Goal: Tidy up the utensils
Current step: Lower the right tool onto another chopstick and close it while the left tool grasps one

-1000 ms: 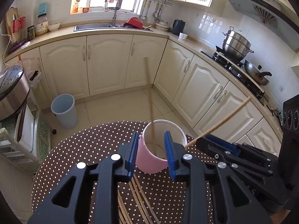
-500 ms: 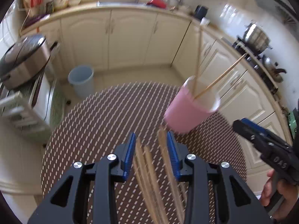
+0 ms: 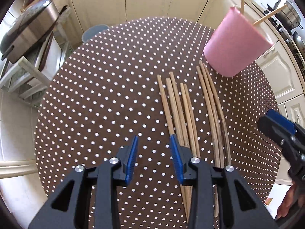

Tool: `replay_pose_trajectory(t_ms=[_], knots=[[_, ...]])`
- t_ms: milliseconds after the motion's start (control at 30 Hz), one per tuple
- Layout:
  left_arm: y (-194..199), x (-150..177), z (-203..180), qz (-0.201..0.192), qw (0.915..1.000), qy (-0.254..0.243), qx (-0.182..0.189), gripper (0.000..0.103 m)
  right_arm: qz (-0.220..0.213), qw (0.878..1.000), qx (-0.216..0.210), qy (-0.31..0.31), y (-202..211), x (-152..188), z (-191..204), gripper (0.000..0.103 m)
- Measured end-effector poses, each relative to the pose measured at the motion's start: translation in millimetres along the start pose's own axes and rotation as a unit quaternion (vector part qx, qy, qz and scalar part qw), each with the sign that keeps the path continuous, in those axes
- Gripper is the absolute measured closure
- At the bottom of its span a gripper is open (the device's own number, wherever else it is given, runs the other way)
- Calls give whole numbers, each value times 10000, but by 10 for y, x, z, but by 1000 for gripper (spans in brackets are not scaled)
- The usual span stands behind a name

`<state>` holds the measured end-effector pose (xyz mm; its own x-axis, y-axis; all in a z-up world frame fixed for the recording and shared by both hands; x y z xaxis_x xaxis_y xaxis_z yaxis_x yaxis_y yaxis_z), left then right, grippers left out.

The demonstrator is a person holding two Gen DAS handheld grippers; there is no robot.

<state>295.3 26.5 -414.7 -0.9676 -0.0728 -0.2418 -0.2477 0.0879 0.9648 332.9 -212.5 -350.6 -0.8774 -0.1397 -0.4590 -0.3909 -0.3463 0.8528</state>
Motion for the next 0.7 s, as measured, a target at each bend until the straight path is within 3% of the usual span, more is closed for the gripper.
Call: replay_pose_trajectory(t_ms=[700], knots=[[-157, -182, -382, 284, 9993, -238, -90, 68, 516, 9987, 34, -3, -315, 64, 41, 50]])
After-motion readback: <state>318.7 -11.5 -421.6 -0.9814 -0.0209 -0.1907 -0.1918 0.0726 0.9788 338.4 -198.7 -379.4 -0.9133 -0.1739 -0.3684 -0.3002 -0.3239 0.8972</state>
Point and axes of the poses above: each gripper's, at about its wrist camera, not at the fingertips, and y roughly against the way its jaws point, z to its left, x to its underside, the point moved 4 cm from there along -y, roughly the way its jaws point, and after that the axes turned 2 degrees about -y, right-handed, at the moved point
